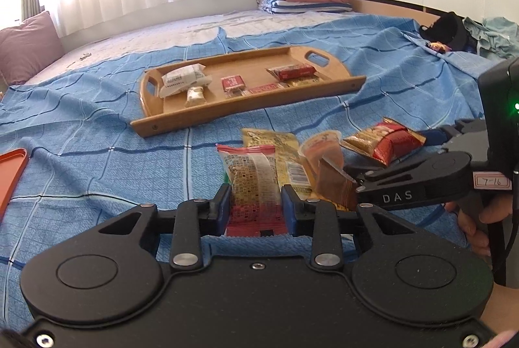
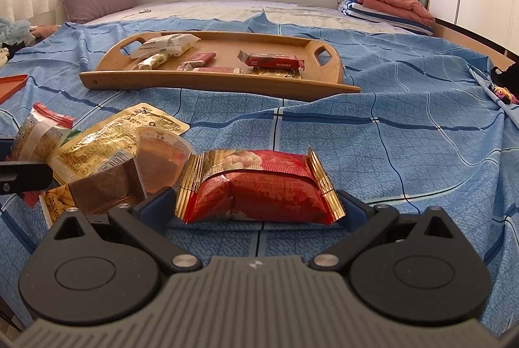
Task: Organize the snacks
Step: 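Grasp the clear pink-and-gold snack bag with the left tool while the right tool grasps the red chip bag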
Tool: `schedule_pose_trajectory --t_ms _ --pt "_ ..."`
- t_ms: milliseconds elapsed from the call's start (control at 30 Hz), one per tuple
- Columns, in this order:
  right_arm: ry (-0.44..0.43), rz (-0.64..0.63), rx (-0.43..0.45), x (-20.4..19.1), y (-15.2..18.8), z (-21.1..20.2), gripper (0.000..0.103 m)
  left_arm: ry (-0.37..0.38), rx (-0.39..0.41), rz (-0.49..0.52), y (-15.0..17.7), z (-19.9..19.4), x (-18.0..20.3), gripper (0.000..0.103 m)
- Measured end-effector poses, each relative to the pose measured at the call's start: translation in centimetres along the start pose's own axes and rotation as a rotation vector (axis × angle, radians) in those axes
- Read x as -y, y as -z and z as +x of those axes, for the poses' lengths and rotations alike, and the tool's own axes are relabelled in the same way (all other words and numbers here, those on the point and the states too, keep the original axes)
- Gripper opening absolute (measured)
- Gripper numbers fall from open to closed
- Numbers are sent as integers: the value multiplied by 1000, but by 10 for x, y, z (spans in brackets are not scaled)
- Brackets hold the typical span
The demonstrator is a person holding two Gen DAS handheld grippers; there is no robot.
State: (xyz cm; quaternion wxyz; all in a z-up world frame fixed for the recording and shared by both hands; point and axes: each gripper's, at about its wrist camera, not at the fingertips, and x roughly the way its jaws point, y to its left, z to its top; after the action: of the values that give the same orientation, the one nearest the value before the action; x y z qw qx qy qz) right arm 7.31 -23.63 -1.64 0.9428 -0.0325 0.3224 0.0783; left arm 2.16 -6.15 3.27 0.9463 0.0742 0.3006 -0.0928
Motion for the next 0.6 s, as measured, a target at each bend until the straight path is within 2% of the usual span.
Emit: schedule_pose_trajectory --t_ms 200,333,600 --pt "-1 2 -5 -2 -3 -3 103 -17 4 -22 -6 2 -8 31" --pt "-10 5 -3 -1 -4 -7 99 -22 2 -31 -8 4 -11 31" --pt "-11 36 13 1 -9 -17 77 -21 -5 -63 -15 11 -19 31"
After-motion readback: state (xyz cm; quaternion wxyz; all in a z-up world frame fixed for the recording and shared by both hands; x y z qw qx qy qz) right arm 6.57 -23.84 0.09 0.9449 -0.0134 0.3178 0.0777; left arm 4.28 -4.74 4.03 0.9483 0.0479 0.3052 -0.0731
